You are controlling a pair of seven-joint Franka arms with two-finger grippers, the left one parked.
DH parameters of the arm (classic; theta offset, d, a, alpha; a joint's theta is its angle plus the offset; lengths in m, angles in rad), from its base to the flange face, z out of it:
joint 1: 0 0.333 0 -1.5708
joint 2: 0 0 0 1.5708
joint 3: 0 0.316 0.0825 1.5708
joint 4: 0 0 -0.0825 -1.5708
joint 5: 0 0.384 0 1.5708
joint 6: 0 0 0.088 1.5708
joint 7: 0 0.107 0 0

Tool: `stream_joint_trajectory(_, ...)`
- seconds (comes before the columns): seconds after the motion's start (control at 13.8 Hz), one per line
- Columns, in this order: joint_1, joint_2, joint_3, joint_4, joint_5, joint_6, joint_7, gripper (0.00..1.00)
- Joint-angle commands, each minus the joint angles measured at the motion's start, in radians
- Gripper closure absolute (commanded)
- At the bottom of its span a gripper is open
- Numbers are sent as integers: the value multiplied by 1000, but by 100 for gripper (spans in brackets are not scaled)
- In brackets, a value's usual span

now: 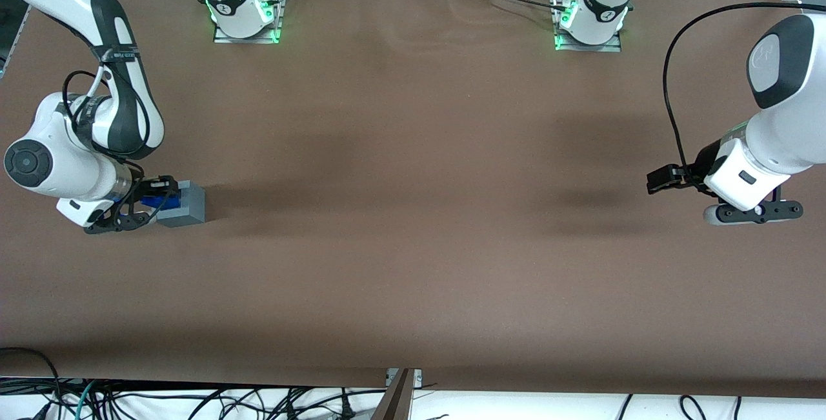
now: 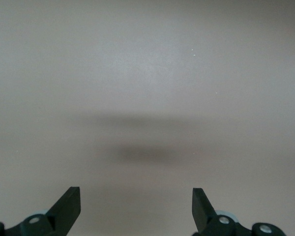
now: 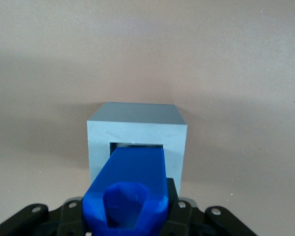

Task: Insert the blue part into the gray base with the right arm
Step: 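Lower the blue block into the gray base's opening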

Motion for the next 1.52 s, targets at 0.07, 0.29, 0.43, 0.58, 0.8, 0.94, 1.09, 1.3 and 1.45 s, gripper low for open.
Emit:
stream_joint_trajectory(0.07, -8, -10, 3, -14, 22, 13, -26, 84)
stream_joint_trajectory(0.29, -7, -5, 3, -14, 37, 13, -26, 84)
stream_joint_trajectory(0.43, -7, -3, 3, -14, 39, 21, -26, 84)
stream_joint_trajectory(0.58, -7, -2, 3, -17, 39, 24, -26, 84)
stream_joint_trajectory(0.8, -7, 3, 5, -17, 39, 27, -26, 83)
stream_joint_trajectory(0.94, -7, 3, 5, -14, 39, 32, -27, 81)
stream_joint_trajectory(1.09, -7, 3, 5, -14, 39, 32, -26, 46)
stream_joint_trajectory(1.3, -7, 1, 5, -12, 55, 30, -17, 2)
stream_joint_trajectory(1.45, -7, 1, 5, -6, 68, 27, -13, 1)
